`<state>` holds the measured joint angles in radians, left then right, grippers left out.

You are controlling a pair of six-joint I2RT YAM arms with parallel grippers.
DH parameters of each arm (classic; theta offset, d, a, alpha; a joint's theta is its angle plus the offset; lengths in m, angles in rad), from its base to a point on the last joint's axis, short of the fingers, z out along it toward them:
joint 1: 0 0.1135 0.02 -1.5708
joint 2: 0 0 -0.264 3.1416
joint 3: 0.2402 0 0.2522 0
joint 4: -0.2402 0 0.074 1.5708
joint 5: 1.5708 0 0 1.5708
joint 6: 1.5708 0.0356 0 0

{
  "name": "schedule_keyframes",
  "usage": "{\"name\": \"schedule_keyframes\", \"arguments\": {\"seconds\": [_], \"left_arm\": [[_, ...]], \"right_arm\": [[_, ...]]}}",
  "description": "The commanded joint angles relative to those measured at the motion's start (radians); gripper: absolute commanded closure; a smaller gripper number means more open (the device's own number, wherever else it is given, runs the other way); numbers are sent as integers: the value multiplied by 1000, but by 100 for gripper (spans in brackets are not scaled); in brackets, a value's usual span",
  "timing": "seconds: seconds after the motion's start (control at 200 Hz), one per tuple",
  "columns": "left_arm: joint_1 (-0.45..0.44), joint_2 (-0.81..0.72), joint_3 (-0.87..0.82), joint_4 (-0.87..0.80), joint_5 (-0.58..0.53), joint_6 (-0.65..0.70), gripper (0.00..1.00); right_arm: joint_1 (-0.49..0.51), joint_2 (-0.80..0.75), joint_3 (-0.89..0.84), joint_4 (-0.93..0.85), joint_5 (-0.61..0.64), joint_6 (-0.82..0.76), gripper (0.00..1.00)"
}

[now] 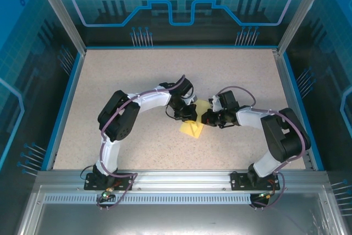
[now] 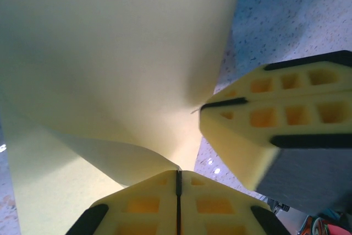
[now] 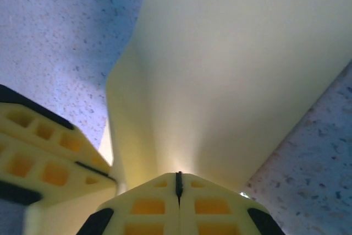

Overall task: Fold a paper plane with a square sheet of paper (pick it up from the middle)
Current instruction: Fold the triangle a second time at the center of the table.

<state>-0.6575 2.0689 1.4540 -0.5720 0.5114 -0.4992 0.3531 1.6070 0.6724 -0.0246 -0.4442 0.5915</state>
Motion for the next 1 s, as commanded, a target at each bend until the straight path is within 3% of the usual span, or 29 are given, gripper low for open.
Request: {"name": "schedule_keyframes", "arguments": {"seconds": [0.0,0.635,0.995], "left_arm": [[-5,32,34,-19,33,-30,92],[-8,93,78,22,20,-73,92],[-8,117,95,21,20,-69,92]], "right_arm": [[-14,21,22,-27,8,-32,97],[-19,11,5,8,-30,-9,98],[-54,0,54,-70,9,-59,97]]}}
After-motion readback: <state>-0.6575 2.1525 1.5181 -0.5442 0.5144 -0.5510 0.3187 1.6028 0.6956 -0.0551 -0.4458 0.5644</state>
